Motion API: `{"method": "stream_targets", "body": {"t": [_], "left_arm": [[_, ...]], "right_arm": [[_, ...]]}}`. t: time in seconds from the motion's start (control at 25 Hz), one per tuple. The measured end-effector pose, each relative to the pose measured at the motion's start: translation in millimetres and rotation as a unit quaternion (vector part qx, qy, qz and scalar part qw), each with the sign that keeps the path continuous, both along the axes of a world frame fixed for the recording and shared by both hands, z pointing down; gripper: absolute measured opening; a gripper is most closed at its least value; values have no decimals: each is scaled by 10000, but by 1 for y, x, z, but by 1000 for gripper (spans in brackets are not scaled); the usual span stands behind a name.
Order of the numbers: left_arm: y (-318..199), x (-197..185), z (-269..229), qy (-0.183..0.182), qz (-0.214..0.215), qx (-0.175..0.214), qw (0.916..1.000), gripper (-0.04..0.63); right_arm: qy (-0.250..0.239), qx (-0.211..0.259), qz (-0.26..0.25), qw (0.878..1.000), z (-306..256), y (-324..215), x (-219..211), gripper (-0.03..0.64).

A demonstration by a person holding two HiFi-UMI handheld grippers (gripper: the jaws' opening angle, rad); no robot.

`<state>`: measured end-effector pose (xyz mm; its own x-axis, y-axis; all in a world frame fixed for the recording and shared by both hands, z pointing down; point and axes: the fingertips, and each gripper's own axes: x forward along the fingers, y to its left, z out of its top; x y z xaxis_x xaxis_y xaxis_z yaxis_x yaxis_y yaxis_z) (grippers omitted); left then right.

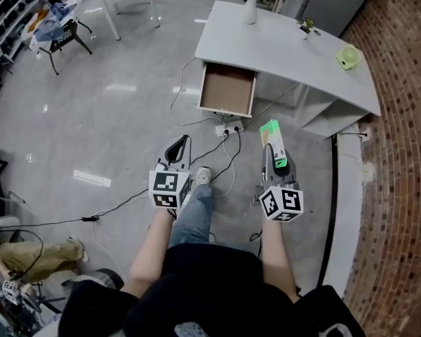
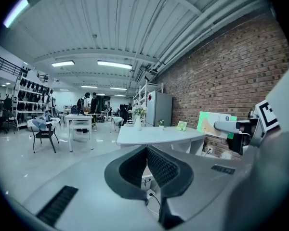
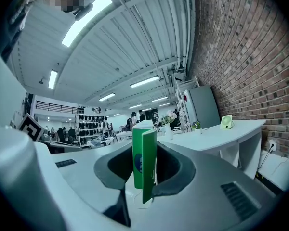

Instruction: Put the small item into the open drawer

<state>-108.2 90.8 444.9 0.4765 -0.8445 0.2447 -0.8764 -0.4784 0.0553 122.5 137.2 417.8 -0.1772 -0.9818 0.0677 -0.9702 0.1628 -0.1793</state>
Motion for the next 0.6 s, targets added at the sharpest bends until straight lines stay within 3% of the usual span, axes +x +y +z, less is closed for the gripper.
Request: {"method": "stream_targets", "body": {"t": [0.6], "left_arm": [[-188,23,7,181,307,-51,9994,23]], "right_arm": [[284,-45,141,9995,-3,-162,5,81]]}}
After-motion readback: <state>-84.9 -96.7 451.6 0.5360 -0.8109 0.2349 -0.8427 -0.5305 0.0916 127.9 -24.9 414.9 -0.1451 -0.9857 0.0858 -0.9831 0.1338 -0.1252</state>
